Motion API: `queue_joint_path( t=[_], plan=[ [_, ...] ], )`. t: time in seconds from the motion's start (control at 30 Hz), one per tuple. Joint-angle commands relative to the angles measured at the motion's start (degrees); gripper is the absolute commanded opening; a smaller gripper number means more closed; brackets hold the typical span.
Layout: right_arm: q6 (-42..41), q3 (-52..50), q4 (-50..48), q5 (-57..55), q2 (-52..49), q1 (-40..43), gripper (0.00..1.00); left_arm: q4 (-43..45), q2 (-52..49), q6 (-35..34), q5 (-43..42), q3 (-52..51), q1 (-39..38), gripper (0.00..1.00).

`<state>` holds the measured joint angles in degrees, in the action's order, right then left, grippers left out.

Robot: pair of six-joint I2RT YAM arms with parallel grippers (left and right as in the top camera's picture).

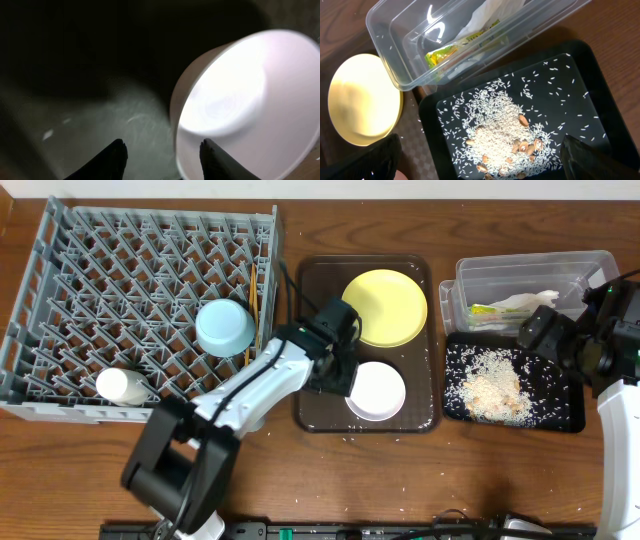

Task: Sort waste into correct bins and load items into the dishwasher
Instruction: 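Move the left gripper to the white bowl and grasp its rim, then lift the white bowl with the left gripper over the dish rack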

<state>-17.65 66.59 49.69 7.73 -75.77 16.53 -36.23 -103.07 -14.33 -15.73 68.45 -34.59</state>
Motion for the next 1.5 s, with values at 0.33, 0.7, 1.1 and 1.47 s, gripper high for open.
queue_joint_path(
  t=[0.33, 0.7, 1.1, 1.47],
  plan=[
    [-0.74, 0.46, 0.04, 0.0, 0.59, 0.66, 0.99, 4.98, -9.33, 2.73, -3.08, -0.74, -0.74, 0.1],
    [-0.74, 0.46, 0.04, 0.0, 0.59, 0.66, 0.99, -1.31, -4.59, 2.73, -1.88, 2.6, 1.18, 0.07],
    [-0.74, 0.46, 0.04, 0.0, 0.59, 0.66, 0.99, -8.7, 21.4, 8.79, 48.81, 5.88, 11.21, 0.07],
    [-0.74, 0.46, 0.04, 0.0, 0.59, 0.66, 0.99, 1.68, 18.91, 32.48, 71.38, 5.62, 24.17, 0.07]
  ],
)
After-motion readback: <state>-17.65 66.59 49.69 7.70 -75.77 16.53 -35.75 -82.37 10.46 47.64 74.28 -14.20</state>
